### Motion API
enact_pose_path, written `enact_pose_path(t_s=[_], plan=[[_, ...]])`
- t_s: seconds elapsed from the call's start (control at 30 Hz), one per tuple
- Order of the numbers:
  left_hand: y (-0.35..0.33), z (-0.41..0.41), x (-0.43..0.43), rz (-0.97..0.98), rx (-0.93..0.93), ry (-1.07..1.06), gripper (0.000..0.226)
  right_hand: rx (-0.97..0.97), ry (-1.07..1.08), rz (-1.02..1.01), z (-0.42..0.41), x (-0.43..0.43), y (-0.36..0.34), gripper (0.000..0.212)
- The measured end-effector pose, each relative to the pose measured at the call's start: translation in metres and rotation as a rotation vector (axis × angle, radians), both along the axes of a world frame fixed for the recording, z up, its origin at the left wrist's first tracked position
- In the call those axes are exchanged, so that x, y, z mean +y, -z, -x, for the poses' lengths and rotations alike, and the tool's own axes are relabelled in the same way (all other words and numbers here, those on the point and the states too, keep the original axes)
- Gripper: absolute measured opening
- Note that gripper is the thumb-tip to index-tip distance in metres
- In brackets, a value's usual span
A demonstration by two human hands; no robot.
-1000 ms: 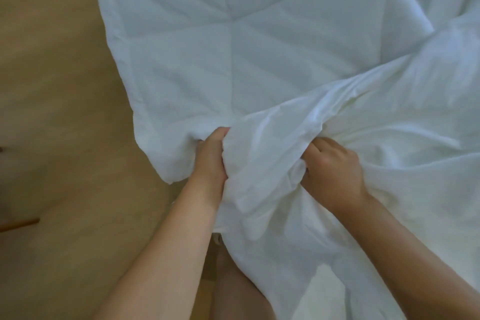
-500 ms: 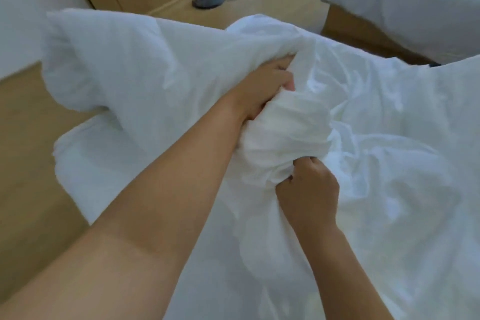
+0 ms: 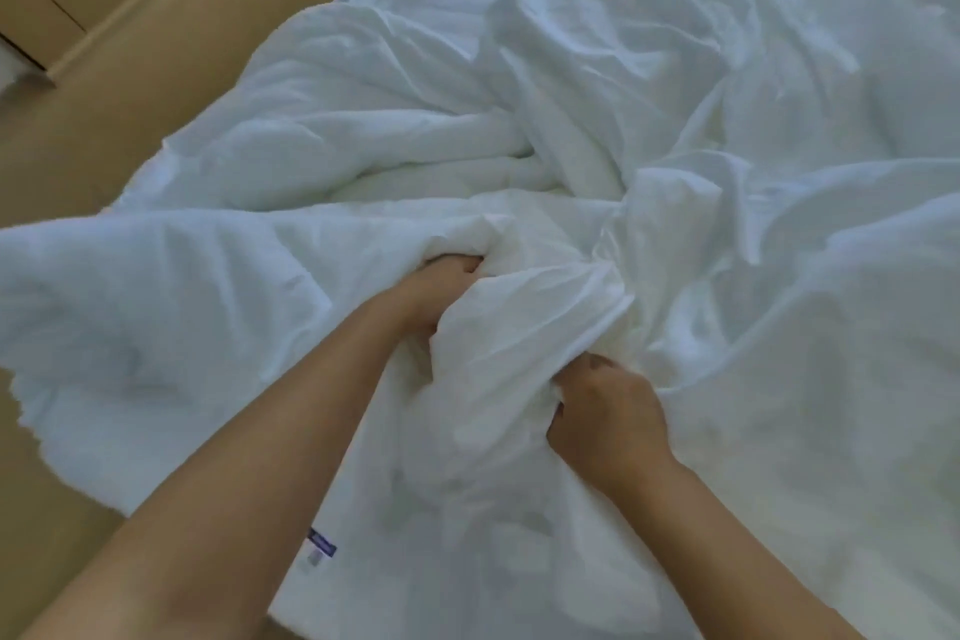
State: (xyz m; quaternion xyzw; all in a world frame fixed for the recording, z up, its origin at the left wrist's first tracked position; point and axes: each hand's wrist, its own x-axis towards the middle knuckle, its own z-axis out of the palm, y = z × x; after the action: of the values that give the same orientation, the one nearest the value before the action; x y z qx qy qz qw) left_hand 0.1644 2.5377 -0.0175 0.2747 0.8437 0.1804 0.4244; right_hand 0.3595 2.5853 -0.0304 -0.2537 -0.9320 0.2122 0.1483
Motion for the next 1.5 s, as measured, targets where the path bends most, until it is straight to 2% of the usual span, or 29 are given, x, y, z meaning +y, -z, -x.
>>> enact_pose_path(t_s=[0.07,0.1,0.13,0.2,0.23,0.27,0.3,0.33,0.4,0.43,0.5,0.53,0.6,0.7,0.77,0.9,1.0,1.07,1.2,1.3,1.4,1.5], plan=[[-0.009,0.002,-0.018,-0.004,-0.104,0.002,0.049,-0.064,-0.031,-0.067,0.012,-0.015,0.002,0.037],[-0.013,0.001,-0.024,0.025,-0.088,0.011,0.045,-0.102,-0.058,-0.073,0.015,-0.021,0.002,0.037],[-0.016,-0.002,-0.032,0.051,0.037,0.081,0.041,-0.128,-0.073,-0.076,0.016,-0.026,0.003,0.037],[-0.025,-0.012,-0.045,-0.012,0.542,0.284,0.042,-0.137,-0.081,-0.065,0.011,-0.032,0.005,0.033],[-0.032,-0.021,-0.049,-0.160,0.689,0.296,0.043,-0.111,-0.073,-0.061,0.006,-0.032,0.003,0.027],[-0.039,-0.031,-0.052,-0.335,0.684,0.281,0.042,-0.072,-0.055,-0.057,0.001,-0.032,0.001,0.016],[-0.043,-0.038,-0.050,-0.468,0.542,0.267,0.040,-0.051,-0.021,-0.036,-0.005,-0.031,-0.003,0.010],[-0.044,-0.045,-0.045,-0.537,0.306,0.260,0.038,-0.039,0.027,-0.016,-0.010,-0.031,-0.008,0.019],[-0.041,-0.055,-0.031,-0.429,-0.120,0.323,0.034,-0.031,0.124,0.021,-0.022,-0.027,-0.014,0.028],[-0.037,-0.060,-0.024,-0.314,-0.210,0.349,0.040,-0.033,0.167,0.036,-0.029,-0.024,-0.017,0.024],[-0.026,-0.071,-0.012,-0.092,-0.204,0.329,0.059,-0.051,0.228,0.045,-0.042,-0.019,-0.017,0.005],[-0.022,-0.078,-0.008,-0.018,-0.161,0.290,0.061,-0.046,0.245,0.046,-0.049,-0.017,-0.014,0.007],[-0.019,-0.089,-0.001,0.081,-0.090,0.218,0.058,-0.033,0.253,0.046,-0.059,-0.013,-0.009,0.007],[-0.025,-0.099,0.004,0.150,-0.064,0.238,0.038,0.009,0.243,0.056,-0.065,-0.012,-0.006,0.006],[-0.031,-0.105,0.003,0.092,-0.186,0.178,0.027,0.022,0.234,0.073,-0.070,-0.010,-0.009,0.005],[-0.044,-0.120,-0.004,-0.171,-0.493,-0.029,0.036,0.045,0.225,0.120,-0.079,0.006,-0.016,0.014],[-0.049,-0.121,-0.012,-0.360,-0.759,-0.213,0.026,0.027,0.227,0.085,-0.080,0.018,-0.027,0.015],[-0.057,-0.119,-0.021,-0.384,-0.909,-0.258,0.023,0.020,0.226,0.062,-0.080,0.022,-0.034,0.016],[-0.071,-0.115,-0.042,-0.332,-0.932,-0.182,0.030,0.066,0.167,0.000,-0.077,0.020,-0.043,0.026],[-0.078,-0.113,-0.051,-0.363,-0.881,-0.233,0.042,0.090,0.138,-0.026,-0.074,0.012,-0.045,0.029],[-0.078,-0.112,-0.052,-0.566,-0.805,-0.400,0.030,0.062,0.188,0.070,-0.078,0.016,-0.042,0.023],[-0.076,-0.115,-0.052,-0.796,-0.879,-0.552,0.022,0.005,0.224,0.174,-0.084,0.019,-0.036,0.013]])
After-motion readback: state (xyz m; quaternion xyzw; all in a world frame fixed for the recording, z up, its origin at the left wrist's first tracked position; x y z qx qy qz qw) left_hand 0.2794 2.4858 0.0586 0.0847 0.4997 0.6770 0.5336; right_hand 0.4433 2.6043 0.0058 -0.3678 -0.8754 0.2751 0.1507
